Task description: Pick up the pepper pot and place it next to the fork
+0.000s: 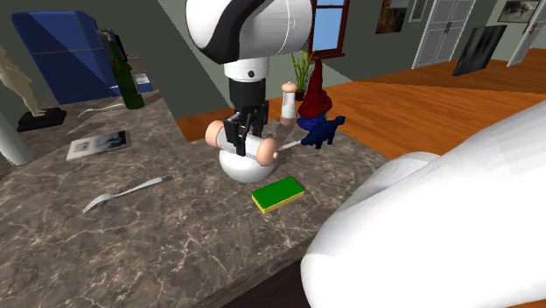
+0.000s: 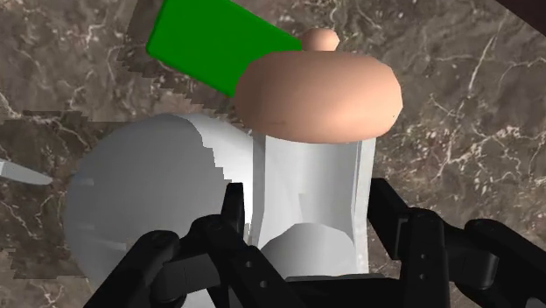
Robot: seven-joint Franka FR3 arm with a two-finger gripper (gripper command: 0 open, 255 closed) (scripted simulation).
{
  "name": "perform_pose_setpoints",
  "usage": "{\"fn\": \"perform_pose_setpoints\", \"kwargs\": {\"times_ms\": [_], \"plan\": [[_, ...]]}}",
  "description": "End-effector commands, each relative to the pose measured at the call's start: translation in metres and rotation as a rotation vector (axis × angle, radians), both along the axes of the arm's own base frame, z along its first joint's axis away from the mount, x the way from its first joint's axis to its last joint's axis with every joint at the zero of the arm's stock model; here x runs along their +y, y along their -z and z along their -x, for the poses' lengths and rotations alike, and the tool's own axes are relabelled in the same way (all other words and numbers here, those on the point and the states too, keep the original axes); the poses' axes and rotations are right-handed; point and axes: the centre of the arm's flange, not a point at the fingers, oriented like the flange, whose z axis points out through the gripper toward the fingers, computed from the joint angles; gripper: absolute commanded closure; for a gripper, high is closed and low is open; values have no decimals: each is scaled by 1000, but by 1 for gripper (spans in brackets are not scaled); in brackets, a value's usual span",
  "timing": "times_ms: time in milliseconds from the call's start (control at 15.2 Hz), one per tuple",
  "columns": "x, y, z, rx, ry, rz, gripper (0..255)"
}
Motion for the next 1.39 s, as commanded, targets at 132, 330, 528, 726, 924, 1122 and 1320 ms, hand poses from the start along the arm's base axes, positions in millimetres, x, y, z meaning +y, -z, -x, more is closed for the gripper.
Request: {"fn": "perform_pose_setpoints", "kwargs": {"times_ms": [132,330,528,726,924,1122,1320], "plan": [[50,2,-17,0,1,-1,255],[87,2,-31,0,1,-1,255],[124,2,-45,0,1,-1,255],[161,2,-59,0,1,-1,255],[198,2,-73,0,1,-1,255],[235,2,-87,0,1,-1,255],[272,1,-101,0,1,-1,255]]}}
